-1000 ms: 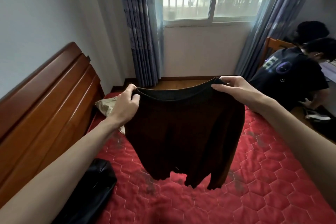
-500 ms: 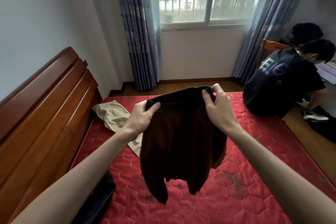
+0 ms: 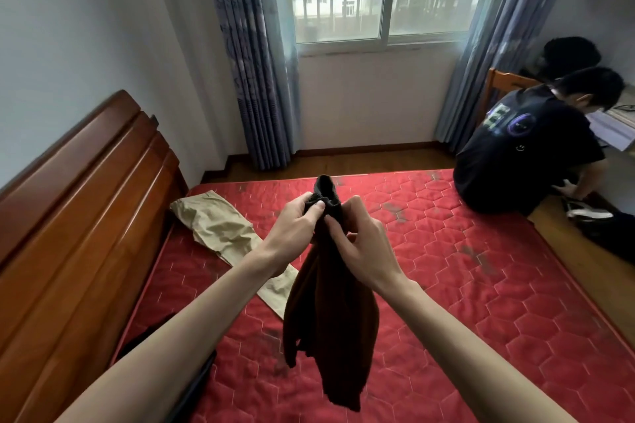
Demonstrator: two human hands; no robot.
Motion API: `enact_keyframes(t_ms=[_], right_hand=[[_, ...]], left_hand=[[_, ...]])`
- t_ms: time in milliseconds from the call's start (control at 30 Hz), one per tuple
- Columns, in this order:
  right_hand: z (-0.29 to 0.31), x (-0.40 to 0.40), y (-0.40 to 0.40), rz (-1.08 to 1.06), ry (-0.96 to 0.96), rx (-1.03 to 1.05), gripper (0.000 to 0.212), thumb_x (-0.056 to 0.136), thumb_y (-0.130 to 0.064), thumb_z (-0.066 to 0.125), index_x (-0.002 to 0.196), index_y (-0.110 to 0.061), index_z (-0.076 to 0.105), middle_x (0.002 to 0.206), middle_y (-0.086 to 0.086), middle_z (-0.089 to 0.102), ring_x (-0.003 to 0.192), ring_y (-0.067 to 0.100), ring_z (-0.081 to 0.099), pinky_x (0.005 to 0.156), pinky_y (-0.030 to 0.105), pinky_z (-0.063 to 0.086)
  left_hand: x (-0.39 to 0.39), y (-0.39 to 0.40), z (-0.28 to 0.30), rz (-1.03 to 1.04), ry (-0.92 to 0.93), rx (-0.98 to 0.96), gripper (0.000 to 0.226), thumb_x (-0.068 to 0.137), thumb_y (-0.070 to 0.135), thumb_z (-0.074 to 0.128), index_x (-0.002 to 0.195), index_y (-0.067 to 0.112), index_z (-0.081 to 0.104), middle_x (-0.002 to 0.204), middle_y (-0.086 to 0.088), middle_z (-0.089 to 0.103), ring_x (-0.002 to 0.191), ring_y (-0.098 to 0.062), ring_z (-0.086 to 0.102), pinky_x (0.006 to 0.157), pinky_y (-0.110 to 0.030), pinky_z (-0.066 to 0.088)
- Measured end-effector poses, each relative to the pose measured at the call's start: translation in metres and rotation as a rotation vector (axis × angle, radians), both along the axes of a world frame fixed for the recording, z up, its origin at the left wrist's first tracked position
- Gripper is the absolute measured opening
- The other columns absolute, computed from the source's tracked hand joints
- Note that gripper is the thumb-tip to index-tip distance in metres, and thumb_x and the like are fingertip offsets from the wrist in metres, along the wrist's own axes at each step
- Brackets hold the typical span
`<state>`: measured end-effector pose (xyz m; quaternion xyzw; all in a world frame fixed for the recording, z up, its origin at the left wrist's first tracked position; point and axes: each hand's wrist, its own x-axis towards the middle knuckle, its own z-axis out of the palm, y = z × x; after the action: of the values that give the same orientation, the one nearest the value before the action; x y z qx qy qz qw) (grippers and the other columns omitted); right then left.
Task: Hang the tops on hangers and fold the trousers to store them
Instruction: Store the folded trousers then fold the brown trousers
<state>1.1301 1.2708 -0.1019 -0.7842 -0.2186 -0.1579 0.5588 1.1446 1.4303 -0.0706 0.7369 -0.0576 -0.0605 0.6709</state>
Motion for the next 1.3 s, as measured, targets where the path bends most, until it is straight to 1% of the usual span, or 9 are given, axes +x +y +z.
enact_keyframes(t_ms=[233, 433, 533, 667, 767, 900, 1033, 1167, 1300], right_hand=[[0.005, -0.011, 0.006, 0.122, -0.015, -0.007, 0.038, 0.104, -0.012, 0.062, 0.142, -0.013, 0.057, 0.123, -0.001, 0.066, 0.111, 0.014, 0.068, 0.086, 0.038, 0.061], [0.007, -0.011, 0.0, 0.257, -0.048, -0.034, 0.047, 0.107, -0.013, 0.053, 0.153, -0.021, 0.047, 0.126, -0.005, 0.066, 0.115, 0.018, 0.069, 0.093, 0.035, 0.059], [0.005, 0.003, -0.012, 0.036, -0.013, 0.135, 0.036, 0.103, -0.021, 0.062, 0.137, -0.019, 0.049, 0.116, -0.009, 0.067, 0.108, 0.016, 0.07, 0.091, 0.042, 0.059], [0.021, 0.03, -0.023, 0.109, 0.353, 0.076, 0.076, 0.096, -0.041, 0.073, 0.159, -0.033, 0.031, 0.142, -0.021, 0.054, 0.131, -0.009, 0.052, 0.104, 0.013, 0.046], [0.034, 0.043, -0.021, 0.332, 0.557, 0.144, 0.045, 0.097, -0.038, 0.073, 0.139, -0.026, 0.063, 0.126, -0.004, 0.074, 0.12, 0.008, 0.068, 0.095, 0.023, 0.055], [0.044, 0.049, -0.008, 0.264, 0.414, 0.256, 0.018, 0.098, -0.02, 0.073, 0.107, -0.004, 0.076, 0.095, 0.004, 0.076, 0.092, 0.013, 0.071, 0.081, 0.025, 0.058], [0.057, 0.053, -0.003, 0.214, 0.277, 0.251, 0.017, 0.099, -0.01, 0.071, 0.102, 0.007, 0.071, 0.089, 0.002, 0.072, 0.085, 0.011, 0.068, 0.074, 0.023, 0.056], [0.073, 0.054, -0.011, 0.209, 0.182, 0.179, 0.006, 0.099, -0.014, 0.072, 0.099, -0.01, 0.075, 0.086, -0.009, 0.073, 0.083, 0.008, 0.068, 0.072, 0.021, 0.054], [0.082, 0.051, -0.024, 0.166, 0.082, 0.004, 0.016, 0.1, -0.021, 0.072, 0.096, -0.036, 0.072, 0.084, -0.018, 0.071, 0.081, 0.002, 0.065, 0.075, 0.023, 0.051]], left_hand=[[-0.007, 0.003, 0.01, 0.007, -0.042, -0.081, 0.029, 0.094, 0.053, 0.063, 0.096, 0.025, 0.071, 0.093, 0.001, 0.075, 0.091, -0.014, 0.074, 0.079, -0.027, 0.057], [0.0, 0.017, 0.013, 0.055, 0.061, -0.41, 0.022, 0.106, 0.025, 0.057, 0.104, 0.014, 0.075, 0.103, -0.014, 0.074, 0.096, -0.026, 0.071, 0.084, -0.034, 0.06], [0.004, 0.025, 0.016, 0.006, 0.081, -0.436, 0.026, 0.105, 0.023, 0.057, 0.114, 0.006, 0.075, 0.117, -0.021, 0.074, 0.105, -0.029, 0.073, 0.088, -0.032, 0.06], [0.005, 0.023, 0.024, -0.084, 0.074, -0.387, 0.027, 0.101, 0.026, 0.061, 0.114, 0.008, 0.076, 0.119, -0.022, 0.073, 0.107, -0.03, 0.073, 0.088, -0.032, 0.06], [0.01, 0.023, 0.03, -0.073, 0.064, -0.387, 0.027, 0.098, 0.026, 0.061, 0.11, 0.009, 0.078, 0.118, -0.021, 0.074, 0.107, -0.029, 0.073, 0.087, -0.032, 0.061], [0.019, 0.039, 0.028, -0.093, -0.045, -0.216, 0.027, 0.107, 0.025, 0.052, 0.117, 0.019, 0.077, 0.12, -0.011, 0.076, 0.115, -0.024, 0.072, 0.089, -0.026, 0.058], [0.02, 0.056, 0.01, -0.155, -0.154, 0.087, 0.045, 0.09, 0.034, 0.079, 0.131, 0.031, 0.061, 0.119, 0.005, 0.074, 0.115, -0.012, 0.07, 0.089, -0.022, 0.057], [0.019, 0.067, -0.019, -0.136, -0.234, 0.554, 0.051, 0.078, 0.018, 0.074, 0.124, 0.028, 0.055, 0.094, 0.002, 0.07, 0.087, -0.012, 0.07, 0.072, -0.034, 0.059], [0.024, 0.066, -0.018, -0.14, -0.15, 0.571, 0.031, 0.072, 0.025, 0.069, 0.101, 0.024, 0.057, 0.08, 0.004, 0.066, 0.071, -0.009, 0.065, 0.063, -0.037, 0.056]])
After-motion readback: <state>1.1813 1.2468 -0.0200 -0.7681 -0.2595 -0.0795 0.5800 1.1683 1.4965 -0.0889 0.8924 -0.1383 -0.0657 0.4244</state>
